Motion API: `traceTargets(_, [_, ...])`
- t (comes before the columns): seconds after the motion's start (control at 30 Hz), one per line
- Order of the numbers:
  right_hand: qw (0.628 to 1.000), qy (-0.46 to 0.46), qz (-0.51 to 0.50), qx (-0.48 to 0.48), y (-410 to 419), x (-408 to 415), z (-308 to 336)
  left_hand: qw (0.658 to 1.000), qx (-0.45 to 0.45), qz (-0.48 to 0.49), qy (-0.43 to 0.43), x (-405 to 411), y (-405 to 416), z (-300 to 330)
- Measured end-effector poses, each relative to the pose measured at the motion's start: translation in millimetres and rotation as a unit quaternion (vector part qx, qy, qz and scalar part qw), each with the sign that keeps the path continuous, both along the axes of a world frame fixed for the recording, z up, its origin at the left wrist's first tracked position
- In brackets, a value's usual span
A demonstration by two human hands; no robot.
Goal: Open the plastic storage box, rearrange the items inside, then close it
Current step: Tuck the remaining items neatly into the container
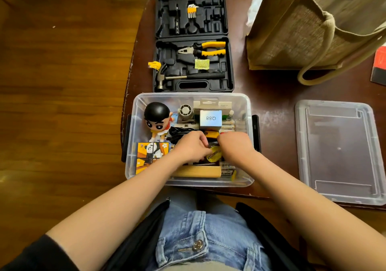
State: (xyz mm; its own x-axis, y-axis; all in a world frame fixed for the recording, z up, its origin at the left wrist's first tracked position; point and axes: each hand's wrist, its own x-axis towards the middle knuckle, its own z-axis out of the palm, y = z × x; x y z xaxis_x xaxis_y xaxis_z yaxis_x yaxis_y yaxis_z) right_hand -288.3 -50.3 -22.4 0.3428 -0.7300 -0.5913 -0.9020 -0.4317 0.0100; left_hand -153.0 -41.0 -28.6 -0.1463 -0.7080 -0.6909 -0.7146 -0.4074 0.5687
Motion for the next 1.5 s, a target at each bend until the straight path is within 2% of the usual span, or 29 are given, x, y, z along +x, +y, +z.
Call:
traceTargets(0.23, [0.995, -0.053, -0.088, 0.000, 1.2, 4.2, -11.7, 0.987, -0.141, -0.044, -0.065, 30.7, -10.0, 14.3])
traceTargets(0.47, [0.979, -0.041, -0.201, -0.010, 3.5, 15.3, -18.3, 0.978, -0.158, -0.113, -0.076, 43.1, -16.2, 16.7])
traceTargets(0.6, [0.969, -0.044, -0.244, -0.022, 2.4, 20.2, -21.8, 0.979, -0.128, -0.146, -0.054, 47.1, -17.5, 11.3])
traceTargets(0.7, [0.974, -0.057, -0.218, -0.025, 6.2, 19.3, -22.3, 0.979, -0.102, -0.169, -0.047, 48.7, -19.7, 10.8])
traceTargets(0.87, [0.993, -0.019, -0.109, -0.032, 10.5, 21.5, -24.3, 0.975, -0.077, -0.205, -0.041, 44.8, -22.5, 12.2])
traceTargets(1.03, [1.000, -0.008, -0.006, -0.020, 0.0, 24.9, -27.3, 0.978, -0.052, -0.198, -0.036, 37.9, -26.4, 13.5])
traceTargets(1.2, [0.996, -0.012, 0.086, -0.002, -0.4, 19.5, -30.5, 0.980, -0.074, -0.171, -0.076, 31.4, -18.9, 18.6])
traceTargets(1.5, [0.996, -0.061, 0.055, 0.026, -12.8, -11.0, 5.3, 0.973, -0.093, -0.158, -0.140, 30.8, -7.5, 17.7])
